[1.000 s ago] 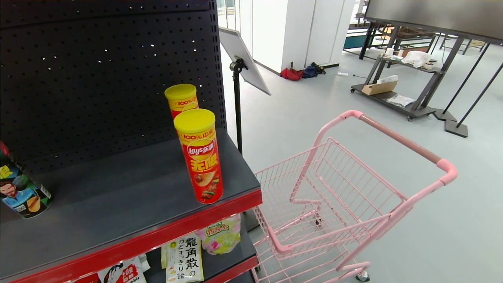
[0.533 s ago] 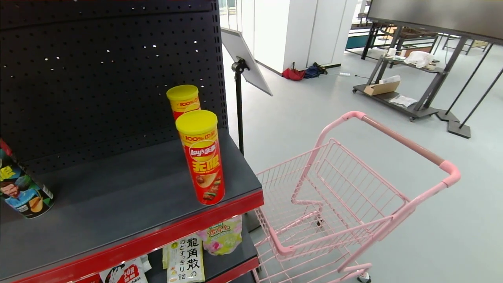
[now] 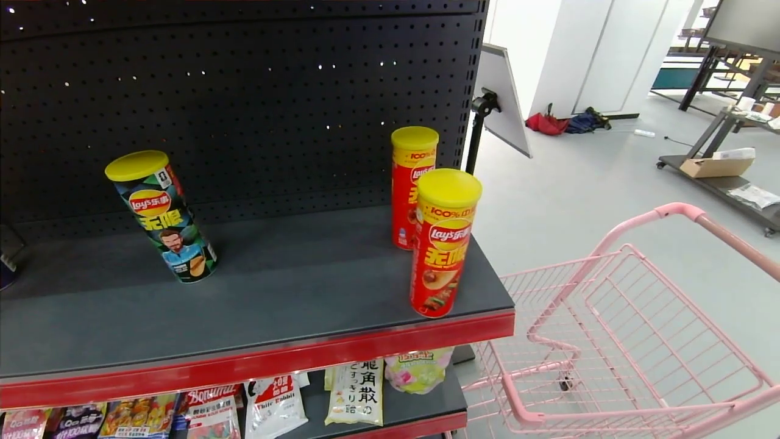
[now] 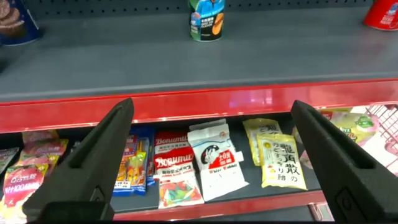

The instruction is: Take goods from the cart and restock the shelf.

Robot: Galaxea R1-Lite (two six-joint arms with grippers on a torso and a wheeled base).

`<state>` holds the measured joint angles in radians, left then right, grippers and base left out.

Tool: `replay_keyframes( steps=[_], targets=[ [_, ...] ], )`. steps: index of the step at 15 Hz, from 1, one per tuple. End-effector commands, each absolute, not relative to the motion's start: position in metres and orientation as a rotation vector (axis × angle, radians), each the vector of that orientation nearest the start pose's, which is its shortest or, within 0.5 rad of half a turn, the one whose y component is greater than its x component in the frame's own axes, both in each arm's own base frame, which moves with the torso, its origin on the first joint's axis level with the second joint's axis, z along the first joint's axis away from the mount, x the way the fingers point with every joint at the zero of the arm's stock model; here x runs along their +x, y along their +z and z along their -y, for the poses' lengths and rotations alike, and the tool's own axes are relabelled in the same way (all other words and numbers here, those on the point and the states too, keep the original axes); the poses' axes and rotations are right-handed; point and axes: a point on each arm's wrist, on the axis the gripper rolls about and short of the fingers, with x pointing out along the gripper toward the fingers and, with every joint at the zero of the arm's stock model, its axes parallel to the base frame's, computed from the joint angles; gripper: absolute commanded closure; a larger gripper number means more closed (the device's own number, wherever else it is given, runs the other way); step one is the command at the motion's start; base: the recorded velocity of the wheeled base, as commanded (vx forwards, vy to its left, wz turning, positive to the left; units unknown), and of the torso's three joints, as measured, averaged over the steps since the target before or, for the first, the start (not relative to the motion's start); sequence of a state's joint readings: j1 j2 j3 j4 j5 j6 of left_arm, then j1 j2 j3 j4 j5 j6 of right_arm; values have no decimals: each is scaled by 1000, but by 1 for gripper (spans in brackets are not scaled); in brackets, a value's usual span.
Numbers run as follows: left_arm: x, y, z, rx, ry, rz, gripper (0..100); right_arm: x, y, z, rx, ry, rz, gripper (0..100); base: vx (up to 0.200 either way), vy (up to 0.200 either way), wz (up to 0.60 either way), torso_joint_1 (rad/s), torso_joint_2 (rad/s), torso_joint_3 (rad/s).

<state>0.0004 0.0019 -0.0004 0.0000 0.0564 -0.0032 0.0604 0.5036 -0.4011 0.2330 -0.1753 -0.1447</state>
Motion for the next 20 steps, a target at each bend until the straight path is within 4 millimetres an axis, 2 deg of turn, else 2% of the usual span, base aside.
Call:
replay_keyframes(
  steps=[1,5,8,13,20],
  targets=[
    [-23,76,-1,-3,58,0,0,9,166,3,-170,-87,-289,100,0,0,0,0,0,0],
    [-23,76,-1,-3,58,0,0,-4,155,2,-143,8,-174,100,0,0,0,0,0,0],
    [-23,76,-1,-3,58,0,0,-8,146,2,-144,8,-171,100,-200,0,0,2,2,1],
    [-23,76,-1,-3,58,0,0,-8,145,2,-145,7,-171,100,0,0,0,0,0,0],
    [-23,76,-1,-3,58,0,0,-8,144,2,-152,0,-181,100,0,200,0,7,4,2]
  ],
)
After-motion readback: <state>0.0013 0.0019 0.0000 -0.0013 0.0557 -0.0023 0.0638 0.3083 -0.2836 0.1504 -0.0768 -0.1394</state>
